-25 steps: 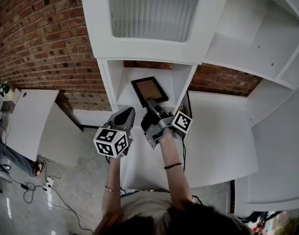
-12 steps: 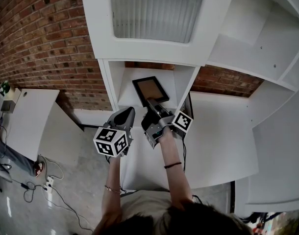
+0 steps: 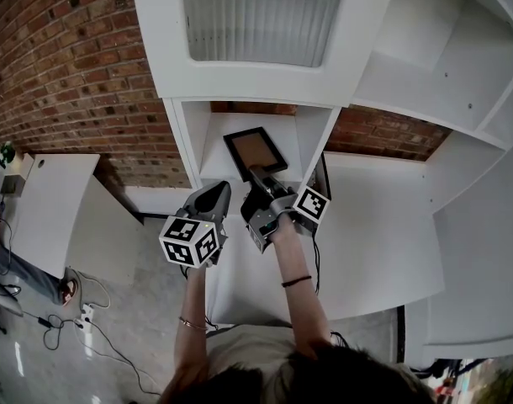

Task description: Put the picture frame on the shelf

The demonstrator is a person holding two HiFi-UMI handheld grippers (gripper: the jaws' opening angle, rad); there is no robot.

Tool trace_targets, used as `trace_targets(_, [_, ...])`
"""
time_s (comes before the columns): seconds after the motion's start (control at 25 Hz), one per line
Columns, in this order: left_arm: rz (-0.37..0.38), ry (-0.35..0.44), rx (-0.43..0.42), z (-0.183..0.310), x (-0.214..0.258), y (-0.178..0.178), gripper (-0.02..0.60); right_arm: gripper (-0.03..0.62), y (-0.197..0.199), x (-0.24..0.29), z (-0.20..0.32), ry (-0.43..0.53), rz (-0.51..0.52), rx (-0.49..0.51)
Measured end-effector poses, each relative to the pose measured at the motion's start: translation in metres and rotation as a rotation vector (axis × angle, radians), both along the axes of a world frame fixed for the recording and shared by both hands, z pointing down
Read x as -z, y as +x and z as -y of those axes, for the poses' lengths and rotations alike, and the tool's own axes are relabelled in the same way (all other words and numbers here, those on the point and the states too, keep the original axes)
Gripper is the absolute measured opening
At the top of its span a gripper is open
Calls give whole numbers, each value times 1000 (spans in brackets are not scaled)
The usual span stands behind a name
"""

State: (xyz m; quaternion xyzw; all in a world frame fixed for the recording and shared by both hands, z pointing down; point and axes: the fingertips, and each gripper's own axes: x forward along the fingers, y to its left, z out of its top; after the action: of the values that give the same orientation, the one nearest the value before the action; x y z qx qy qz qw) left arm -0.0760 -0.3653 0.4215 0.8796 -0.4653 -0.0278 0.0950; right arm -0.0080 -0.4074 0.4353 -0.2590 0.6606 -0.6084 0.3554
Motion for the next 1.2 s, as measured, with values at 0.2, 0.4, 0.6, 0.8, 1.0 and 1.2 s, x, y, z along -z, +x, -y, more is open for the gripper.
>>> trace_targets(0.2, [0, -3, -6, -1, 0, 3, 11, 71, 0, -2, -2, -18, 1, 4])
trace_targets(0.4, [0, -7, -10, -1, -3, 6, 11, 71, -1, -8, -2, -37, 12, 7])
trace_targets(0.6, [-2, -8, -9, -3, -3, 7, 11, 71, -1, -11, -3, -49, 10, 8])
trace_targets(0.8, [0, -8, -2, -6, -4, 6, 11, 71, -1, -13, -4, -47, 20, 5])
trace_targets(1.0, [0, -3, 7, -8, -1, 4, 11, 71, -1, -12, -4, -39, 11, 1])
trace_targets(1.2, [1, -1, 11, -9, 0, 3, 11, 71, -1, -12, -4, -40, -6, 0])
